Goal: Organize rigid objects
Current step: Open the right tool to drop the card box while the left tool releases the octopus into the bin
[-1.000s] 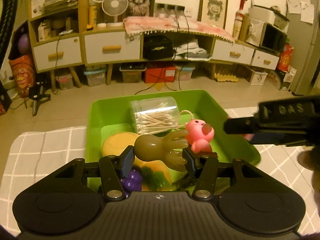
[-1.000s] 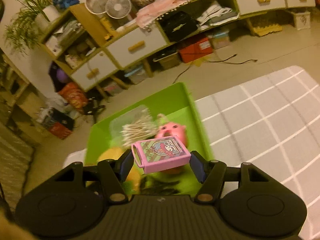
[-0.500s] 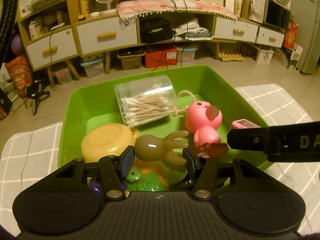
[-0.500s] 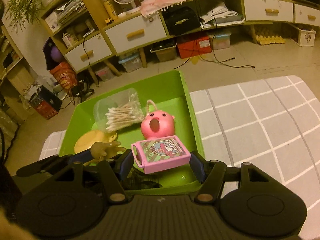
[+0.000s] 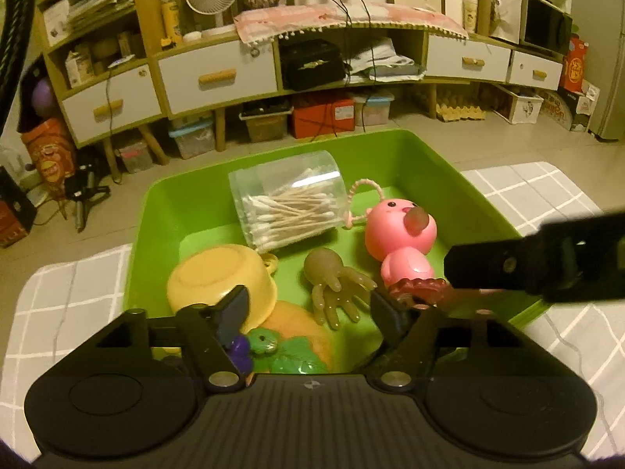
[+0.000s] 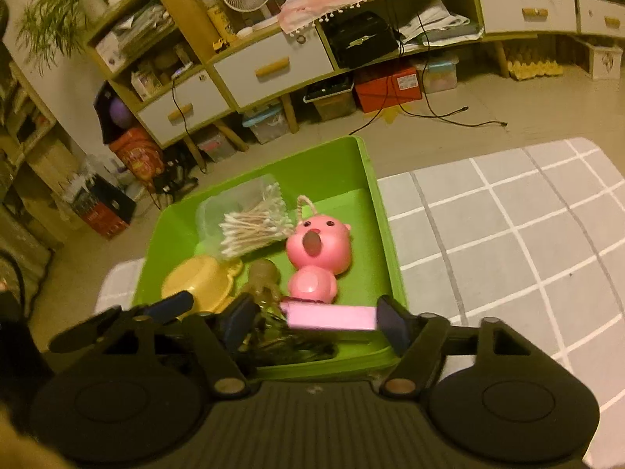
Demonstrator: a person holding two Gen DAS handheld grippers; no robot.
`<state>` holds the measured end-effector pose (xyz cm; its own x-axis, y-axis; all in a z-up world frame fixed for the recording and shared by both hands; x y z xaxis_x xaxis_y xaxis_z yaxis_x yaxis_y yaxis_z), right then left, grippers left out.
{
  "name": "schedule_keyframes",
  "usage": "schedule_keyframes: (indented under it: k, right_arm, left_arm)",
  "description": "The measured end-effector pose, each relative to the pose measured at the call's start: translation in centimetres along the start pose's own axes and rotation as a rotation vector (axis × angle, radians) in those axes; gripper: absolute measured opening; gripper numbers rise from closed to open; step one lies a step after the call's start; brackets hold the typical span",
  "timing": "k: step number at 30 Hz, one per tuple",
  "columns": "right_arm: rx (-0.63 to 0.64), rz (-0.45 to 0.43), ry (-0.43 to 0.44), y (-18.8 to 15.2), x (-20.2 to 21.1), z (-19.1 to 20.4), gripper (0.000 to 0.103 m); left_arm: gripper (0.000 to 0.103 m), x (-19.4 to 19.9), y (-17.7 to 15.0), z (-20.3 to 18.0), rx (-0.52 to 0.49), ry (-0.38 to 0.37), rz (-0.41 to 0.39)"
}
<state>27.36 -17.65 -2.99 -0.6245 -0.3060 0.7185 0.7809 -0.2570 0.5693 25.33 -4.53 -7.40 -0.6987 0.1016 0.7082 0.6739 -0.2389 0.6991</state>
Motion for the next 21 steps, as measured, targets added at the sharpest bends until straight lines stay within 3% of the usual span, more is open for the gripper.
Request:
schedule_keyframes:
  k: [3,21]
  right_arm:
    - [-0.033,-0.005,0.021,0.2,0.6,0.0,0.063]
    - [-0.062,-0.008,0.032,-0.9,4.1,1.4,0.065]
  left_arm:
    - [0.085,0.5,-0.1,0.4,0.016,0.004,-0.008]
    - [0.091,5.0,-0.8,0.5,0.024,-0.026,-0.044]
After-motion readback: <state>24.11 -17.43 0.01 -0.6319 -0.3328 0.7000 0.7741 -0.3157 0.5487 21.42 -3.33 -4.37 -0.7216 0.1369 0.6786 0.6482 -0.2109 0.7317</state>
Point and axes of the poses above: each gripper's, at about its wrist camera, not at the fingertips, and x roughly against the way its jaws point, z to its left, y to its top, the point moved 7 cm from there along -x, roughly the way its jaws point, and after that the axes turned 2 degrees about -x, right-handed, at the moved point
